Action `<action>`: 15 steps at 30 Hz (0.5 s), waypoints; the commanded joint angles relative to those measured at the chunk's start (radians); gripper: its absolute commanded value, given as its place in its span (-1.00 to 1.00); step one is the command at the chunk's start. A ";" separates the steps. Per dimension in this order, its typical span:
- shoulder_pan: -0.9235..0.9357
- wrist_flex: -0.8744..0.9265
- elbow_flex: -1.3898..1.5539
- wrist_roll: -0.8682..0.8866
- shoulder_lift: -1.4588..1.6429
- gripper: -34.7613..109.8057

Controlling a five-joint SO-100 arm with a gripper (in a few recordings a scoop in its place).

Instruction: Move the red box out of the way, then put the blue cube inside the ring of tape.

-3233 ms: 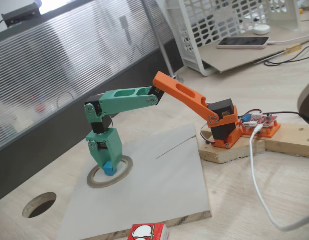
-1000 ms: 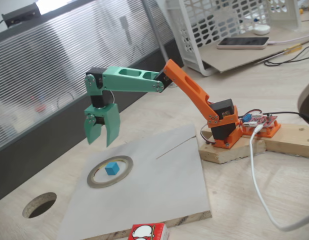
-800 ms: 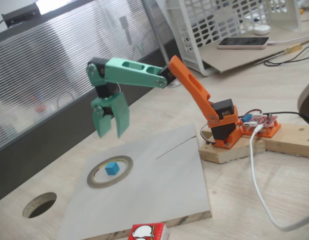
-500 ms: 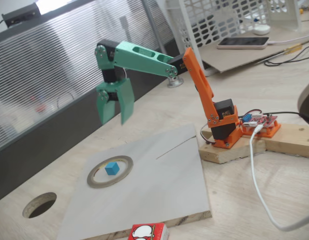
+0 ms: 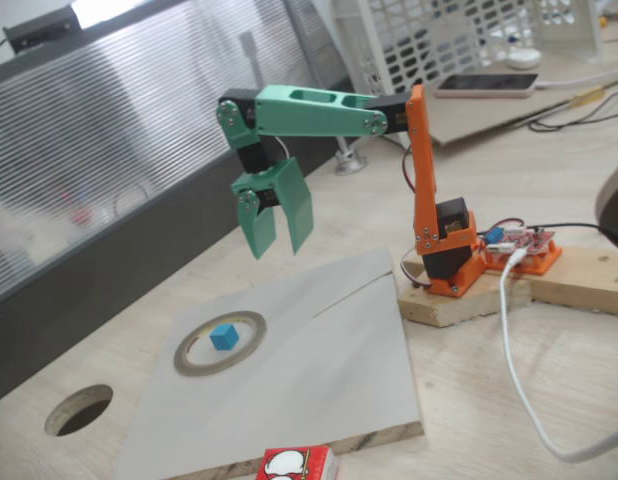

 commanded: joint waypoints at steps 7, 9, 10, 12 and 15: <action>0.008 0.028 0.020 0.005 0.052 0.07; 0.002 0.028 0.020 0.005 0.052 0.06; 0.002 0.028 0.020 0.005 0.052 0.05; 0.000 0.028 0.020 0.005 0.052 -0.03; 0.000 0.028 0.020 0.005 0.055 -0.24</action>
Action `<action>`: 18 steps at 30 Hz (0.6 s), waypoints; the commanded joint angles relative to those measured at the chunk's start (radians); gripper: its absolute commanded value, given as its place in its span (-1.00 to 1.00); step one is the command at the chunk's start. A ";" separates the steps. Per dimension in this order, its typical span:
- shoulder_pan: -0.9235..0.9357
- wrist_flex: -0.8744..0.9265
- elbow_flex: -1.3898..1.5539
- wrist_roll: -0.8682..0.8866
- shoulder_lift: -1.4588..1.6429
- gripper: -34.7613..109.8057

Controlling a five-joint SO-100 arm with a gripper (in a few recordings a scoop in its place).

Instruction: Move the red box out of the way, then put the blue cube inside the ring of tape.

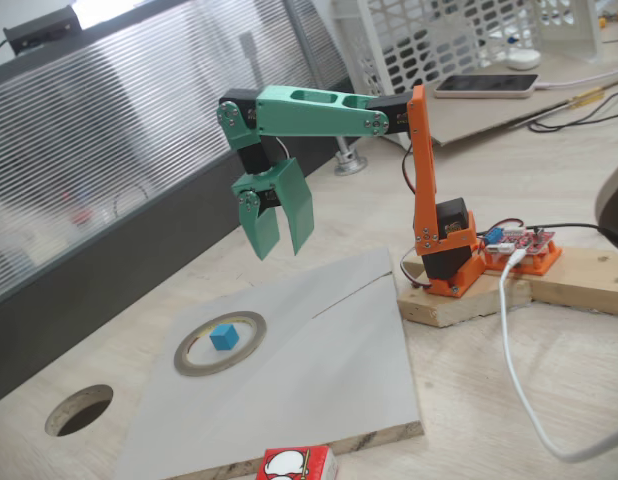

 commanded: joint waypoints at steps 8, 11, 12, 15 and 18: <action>0.009 0.028 0.011 0.014 0.196 -0.53; 0.020 0.028 0.012 0.009 0.249 -0.52; 0.020 0.028 0.012 0.008 0.256 -0.52; 0.011 0.028 0.012 0.008 0.262 -0.52; 0.011 0.028 0.012 0.008 0.264 -0.52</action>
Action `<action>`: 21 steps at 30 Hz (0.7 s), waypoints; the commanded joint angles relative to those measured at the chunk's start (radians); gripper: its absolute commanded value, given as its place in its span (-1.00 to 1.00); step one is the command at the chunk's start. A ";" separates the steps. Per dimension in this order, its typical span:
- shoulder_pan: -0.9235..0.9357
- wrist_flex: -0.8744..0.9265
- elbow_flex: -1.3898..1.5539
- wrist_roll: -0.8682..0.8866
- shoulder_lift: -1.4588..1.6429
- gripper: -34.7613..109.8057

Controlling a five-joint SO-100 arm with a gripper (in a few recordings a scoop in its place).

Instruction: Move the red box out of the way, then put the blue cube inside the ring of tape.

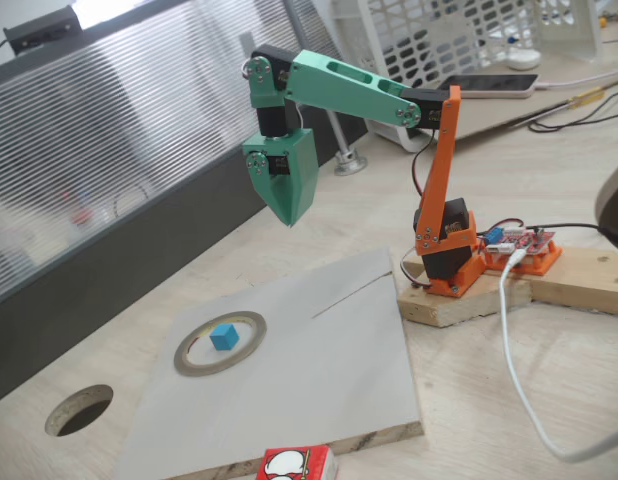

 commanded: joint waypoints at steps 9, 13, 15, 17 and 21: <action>0.011 0.028 0.348 0.006 0.089 -0.51; 0.017 0.021 0.474 0.005 0.167 -0.51; 0.012 0.017 0.503 0.005 0.173 -0.51; 0.011 0.017 0.525 0.005 0.173 -0.51; 0.011 0.015 0.584 0.003 0.192 -0.51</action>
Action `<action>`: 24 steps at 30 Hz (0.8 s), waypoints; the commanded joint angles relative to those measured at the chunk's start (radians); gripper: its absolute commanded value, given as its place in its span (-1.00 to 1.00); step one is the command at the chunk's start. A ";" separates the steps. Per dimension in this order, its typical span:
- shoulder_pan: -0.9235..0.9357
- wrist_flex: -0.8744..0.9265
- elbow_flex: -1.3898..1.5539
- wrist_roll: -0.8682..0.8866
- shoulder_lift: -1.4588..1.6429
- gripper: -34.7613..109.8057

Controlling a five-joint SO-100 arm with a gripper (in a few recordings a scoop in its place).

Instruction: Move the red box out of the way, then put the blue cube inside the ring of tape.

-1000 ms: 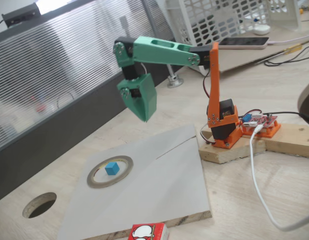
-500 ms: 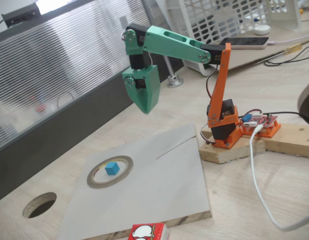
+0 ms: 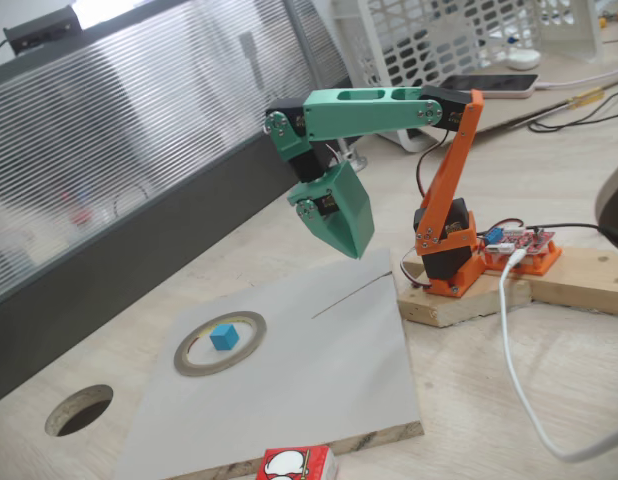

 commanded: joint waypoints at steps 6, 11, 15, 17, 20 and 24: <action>0.009 -0.002 0.175 0.003 0.100 -0.51; 0.009 -0.202 0.304 0.005 0.172 -0.51; 0.009 -0.334 0.428 0.005 0.227 -0.51; 0.011 -0.359 0.486 0.005 0.270 -0.51; 0.018 -0.374 0.566 0.005 0.380 -0.51; 0.011 -0.377 0.621 0.005 0.387 -0.51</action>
